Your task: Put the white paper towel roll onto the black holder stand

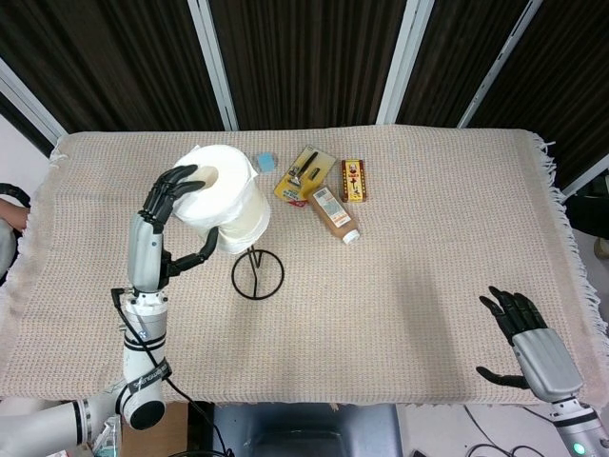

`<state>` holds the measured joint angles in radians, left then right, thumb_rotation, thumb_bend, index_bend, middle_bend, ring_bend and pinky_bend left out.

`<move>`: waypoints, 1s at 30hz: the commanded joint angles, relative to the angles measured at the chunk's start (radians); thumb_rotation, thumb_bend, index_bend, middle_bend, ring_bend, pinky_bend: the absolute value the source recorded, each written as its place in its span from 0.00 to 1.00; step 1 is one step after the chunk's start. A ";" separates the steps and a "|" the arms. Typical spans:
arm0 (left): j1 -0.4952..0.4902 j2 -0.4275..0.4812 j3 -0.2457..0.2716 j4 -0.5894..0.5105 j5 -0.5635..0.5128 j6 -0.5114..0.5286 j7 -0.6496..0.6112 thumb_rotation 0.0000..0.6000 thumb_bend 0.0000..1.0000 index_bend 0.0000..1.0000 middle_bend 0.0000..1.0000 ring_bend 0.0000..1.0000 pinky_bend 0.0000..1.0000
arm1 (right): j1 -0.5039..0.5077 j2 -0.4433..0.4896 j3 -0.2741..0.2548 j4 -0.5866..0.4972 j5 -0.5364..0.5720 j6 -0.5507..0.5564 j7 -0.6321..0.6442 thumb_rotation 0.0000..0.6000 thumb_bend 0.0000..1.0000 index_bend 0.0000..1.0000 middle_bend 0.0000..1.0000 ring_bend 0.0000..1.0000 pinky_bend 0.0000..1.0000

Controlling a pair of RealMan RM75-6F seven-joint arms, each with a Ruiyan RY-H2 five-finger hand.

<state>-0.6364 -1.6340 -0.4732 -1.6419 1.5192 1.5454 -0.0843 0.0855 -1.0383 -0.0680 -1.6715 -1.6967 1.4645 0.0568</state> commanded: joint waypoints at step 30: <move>-0.044 -0.118 0.108 0.217 0.013 0.011 -0.071 1.00 0.71 0.71 0.76 0.77 1.00 | -0.005 0.015 0.006 -0.001 0.004 0.009 0.029 1.00 0.09 0.00 0.00 0.00 0.00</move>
<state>-0.6817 -1.7512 -0.3707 -1.4277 1.5319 1.5600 -0.1538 0.0804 -1.0234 -0.0623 -1.6724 -1.6927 1.4736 0.0854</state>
